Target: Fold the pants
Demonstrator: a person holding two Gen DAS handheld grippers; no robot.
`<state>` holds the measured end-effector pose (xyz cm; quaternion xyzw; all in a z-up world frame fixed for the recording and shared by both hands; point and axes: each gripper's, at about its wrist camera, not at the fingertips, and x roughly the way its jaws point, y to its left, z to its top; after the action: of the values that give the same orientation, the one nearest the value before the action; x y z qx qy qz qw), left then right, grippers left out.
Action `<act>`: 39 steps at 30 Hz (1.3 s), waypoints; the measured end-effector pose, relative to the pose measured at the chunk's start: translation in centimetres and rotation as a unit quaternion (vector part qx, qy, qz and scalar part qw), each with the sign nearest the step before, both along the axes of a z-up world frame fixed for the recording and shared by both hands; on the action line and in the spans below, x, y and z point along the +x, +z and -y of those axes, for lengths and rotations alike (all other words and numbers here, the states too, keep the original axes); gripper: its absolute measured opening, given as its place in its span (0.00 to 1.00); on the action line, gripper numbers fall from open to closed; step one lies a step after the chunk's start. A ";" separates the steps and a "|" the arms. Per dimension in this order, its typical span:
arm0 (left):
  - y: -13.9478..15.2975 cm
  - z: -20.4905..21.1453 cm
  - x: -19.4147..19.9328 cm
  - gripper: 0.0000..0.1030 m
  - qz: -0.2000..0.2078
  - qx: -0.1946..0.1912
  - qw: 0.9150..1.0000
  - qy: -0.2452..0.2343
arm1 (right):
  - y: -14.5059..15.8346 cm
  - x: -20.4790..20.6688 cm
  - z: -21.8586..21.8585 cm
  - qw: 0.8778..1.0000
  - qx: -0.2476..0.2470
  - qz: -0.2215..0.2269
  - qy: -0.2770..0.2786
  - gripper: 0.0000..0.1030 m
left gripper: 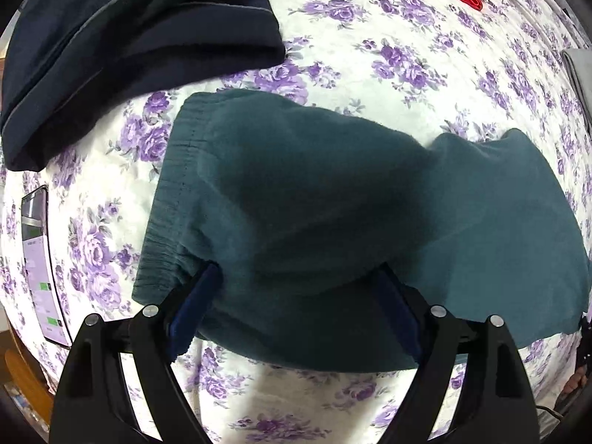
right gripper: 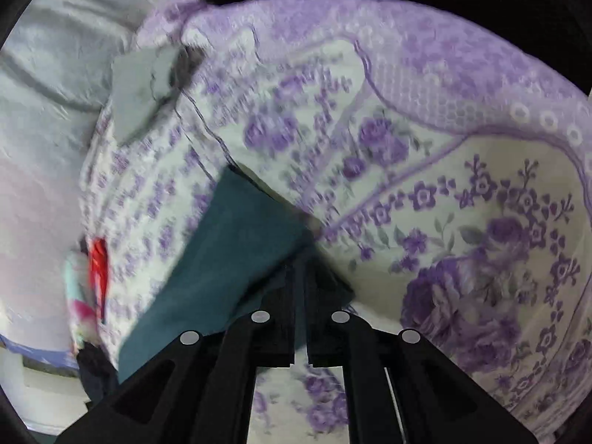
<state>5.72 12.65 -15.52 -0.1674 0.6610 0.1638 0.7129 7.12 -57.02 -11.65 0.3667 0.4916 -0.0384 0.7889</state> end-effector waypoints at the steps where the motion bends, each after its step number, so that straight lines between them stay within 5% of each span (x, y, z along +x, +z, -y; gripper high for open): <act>1: 0.1 0.1 -0.1 0.80 0.001 0.001 1.000 0.002 | 0.3 0.1 -0.1 1.000 0.001 0.007 0.003 0.13; 3: 0.3 0.2 -0.2 0.80 0.000 0.001 1.000 0.006 | 0.6 0.8 -0.6 1.000 0.006 0.013 0.011 0.21; 17: 0.7 3.1 -3.4 0.80 0.053 -0.062 0.996 0.023 | -0.8 4.5 -4.1 0.997 0.074 -0.028 0.018 0.21; 21: 0.5 2.8 -2.7 0.80 0.044 -0.058 0.997 0.022 | 1.2 3.7 -3.8 0.996 0.080 -0.016 0.023 0.47; 29: 0.7 1.3 -2.3 0.80 0.047 -0.054 0.997 0.041 | -0.2 1.6 -2.6 0.995 0.085 -0.052 0.018 0.47; 34: 0.7 0.4 -2.7 0.80 0.054 -0.064 0.995 0.050 | -1.7 2.7 -3.3 0.994 0.100 -0.034 -0.004 0.36; 36: 0.5 -0.1 -3.1 0.80 0.057 -0.065 0.995 0.055 | -2.2 3.2 -3.5 0.995 0.093 -0.039 -0.016 0.07; 39: 0.1 -2.8 -4.2 0.79 0.060 -0.055 0.995 0.062 | -2.0 3.5 -3.5 0.996 0.078 -0.044 -0.029 0.02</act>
<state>1.51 15.49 -15.41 -0.2567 0.6136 0.1609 0.7292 10.63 -53.50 -13.61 0.4392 0.5167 -0.0386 0.7339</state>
